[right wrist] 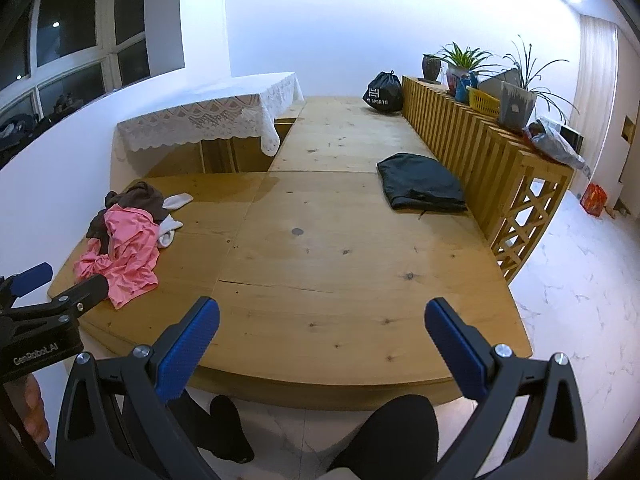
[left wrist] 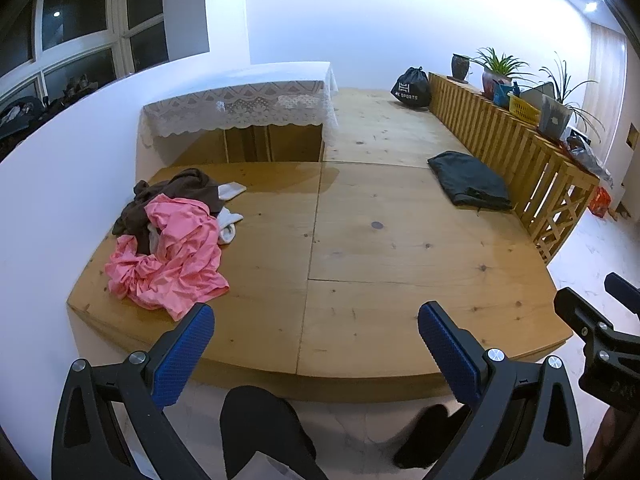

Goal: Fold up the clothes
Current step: 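Move both grippers toward the pile of clothes on the table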

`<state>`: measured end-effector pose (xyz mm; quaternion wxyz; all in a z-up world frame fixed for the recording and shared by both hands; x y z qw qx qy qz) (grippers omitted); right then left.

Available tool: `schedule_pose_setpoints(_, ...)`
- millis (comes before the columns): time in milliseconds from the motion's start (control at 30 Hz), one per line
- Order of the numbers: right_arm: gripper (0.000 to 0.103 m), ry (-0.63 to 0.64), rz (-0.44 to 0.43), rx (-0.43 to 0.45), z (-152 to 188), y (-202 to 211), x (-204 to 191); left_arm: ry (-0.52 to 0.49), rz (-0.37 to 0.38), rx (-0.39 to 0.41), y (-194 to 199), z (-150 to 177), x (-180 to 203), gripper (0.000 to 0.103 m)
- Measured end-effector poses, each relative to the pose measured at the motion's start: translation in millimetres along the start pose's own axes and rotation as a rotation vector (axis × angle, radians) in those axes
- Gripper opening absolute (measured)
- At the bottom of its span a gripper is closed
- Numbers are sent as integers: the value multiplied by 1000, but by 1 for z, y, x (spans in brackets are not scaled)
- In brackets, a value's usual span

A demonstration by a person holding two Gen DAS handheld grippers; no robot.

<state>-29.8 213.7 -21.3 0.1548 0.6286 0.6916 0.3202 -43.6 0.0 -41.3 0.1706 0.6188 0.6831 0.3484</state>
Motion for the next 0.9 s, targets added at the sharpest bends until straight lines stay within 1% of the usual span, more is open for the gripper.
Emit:
schedule_pose_setpoints(167,103,10,-23,-10,-2,1,-3,-5,-4,-11,0,0,-3,103)
schedule_pose_setpoints(333,103,20,-55,-23,-8,-8,-15,-11,-9,-21,-1,0,-7,103)
schedule_pose_setpoints(400,103,21,-66,-7,-9,-11,-18,16,-9,-31,-5,-2,-12,103)
schedule_pose_setpoints(467,103,16,-78,9,-11,-12,-21,51,-4,-58,-11,-2,-20,103)
schedule_pose_setpoints(533,103,7,-97,24,-14,-15,-22,92,4,-63,-12,-3,-30,102)
schedule_pose_setpoints(633,103,-15,-121,25,-18,-23,-23,143,-13,-52,-15,-5,-45,102)
schedule_pose_setpoints(700,103,-33,-141,24,-20,-29,-22,165,-24,-68,-24,-6,-56,102)
schedule_pose_setpoints(767,103,-42,-154,18,-24,-39,-25,177,-49,-76,-33,-6,-64,102)
schedule_pose_setpoints(833,103,-38,-158,16,-28,-47,-29,188,-89,-79,-42,-8,-73,102)
schedule_pose_setpoints(900,103,-27,-159,10,-32,-59,-34,197,-105,-90,-54,-11,-81,102)
Point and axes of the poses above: each gripper's, at about its wrist camera, not at the fingertips, and y roughly against the way its jaws point, x to its right, z to its underside, the point moved 6 cm from there along -y, roughly the way its jaws point, and after that the axes turned 14 degrees about y, right-handed, at the moved point
